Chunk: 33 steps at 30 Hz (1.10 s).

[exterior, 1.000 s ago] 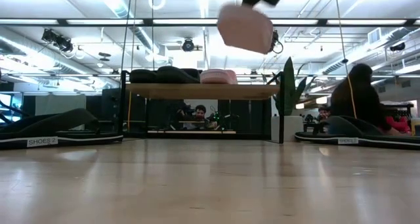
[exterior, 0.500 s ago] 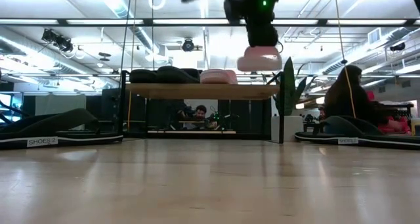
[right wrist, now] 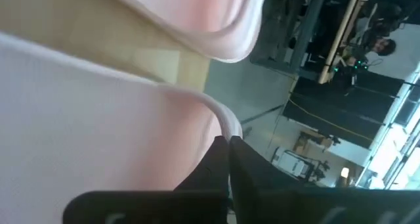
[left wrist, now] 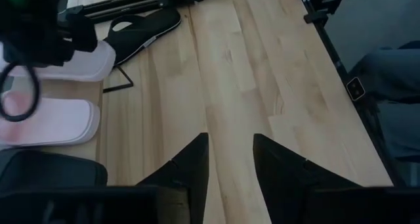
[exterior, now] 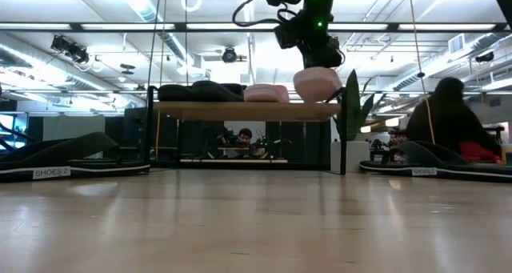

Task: Pick and place slides into the shelf
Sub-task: Put the pink slide on the shelf, then adjust the shelf

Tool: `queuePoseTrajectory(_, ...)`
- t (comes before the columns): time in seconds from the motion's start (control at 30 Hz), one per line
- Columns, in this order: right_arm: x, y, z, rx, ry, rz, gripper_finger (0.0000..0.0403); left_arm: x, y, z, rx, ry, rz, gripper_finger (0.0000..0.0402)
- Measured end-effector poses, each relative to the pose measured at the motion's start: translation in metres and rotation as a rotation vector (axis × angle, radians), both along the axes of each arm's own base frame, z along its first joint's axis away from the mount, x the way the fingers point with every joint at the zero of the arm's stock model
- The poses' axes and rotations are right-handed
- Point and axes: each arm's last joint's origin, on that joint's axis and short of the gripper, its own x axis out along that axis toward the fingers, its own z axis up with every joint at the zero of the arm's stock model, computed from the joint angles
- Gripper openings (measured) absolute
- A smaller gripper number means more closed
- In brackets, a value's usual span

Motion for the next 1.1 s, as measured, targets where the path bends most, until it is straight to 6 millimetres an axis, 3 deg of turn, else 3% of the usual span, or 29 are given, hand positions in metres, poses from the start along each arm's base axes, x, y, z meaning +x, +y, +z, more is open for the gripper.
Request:
queuePoseTrajectory(0.23,0.005,-0.014,0.005,-0.036,-0.016,0.051,0.0,0.0,0.0,0.0,0.001,0.003,0.0,0.0132)
queuePoseTrajectory(0.37,0.006,-0.016,0.004,0.029,-0.025,0.106,0.0,-0.001,0.0,-0.001,0.003,0.011,0.001,0.0138)
queuePoseTrajectory(0.63,0.003,-0.026,0.003,0.063,-0.068,0.077,0.0003,-0.001,0.0,-0.001,0.003,0.016,0.002,0.0139)
queuePoseTrajectory(0.8,0.001,-0.031,0.002,0.144,-0.155,0.062,0.0032,-0.001,0.0,-0.001,-0.015,0.017,0.018,0.0132)
queuePoseTrajectory(1.1,0.002,-0.026,0.003,0.076,-0.145,0.02,0.0101,-0.001,0.0,-0.001,-0.034,0.019,0.036,0.014)
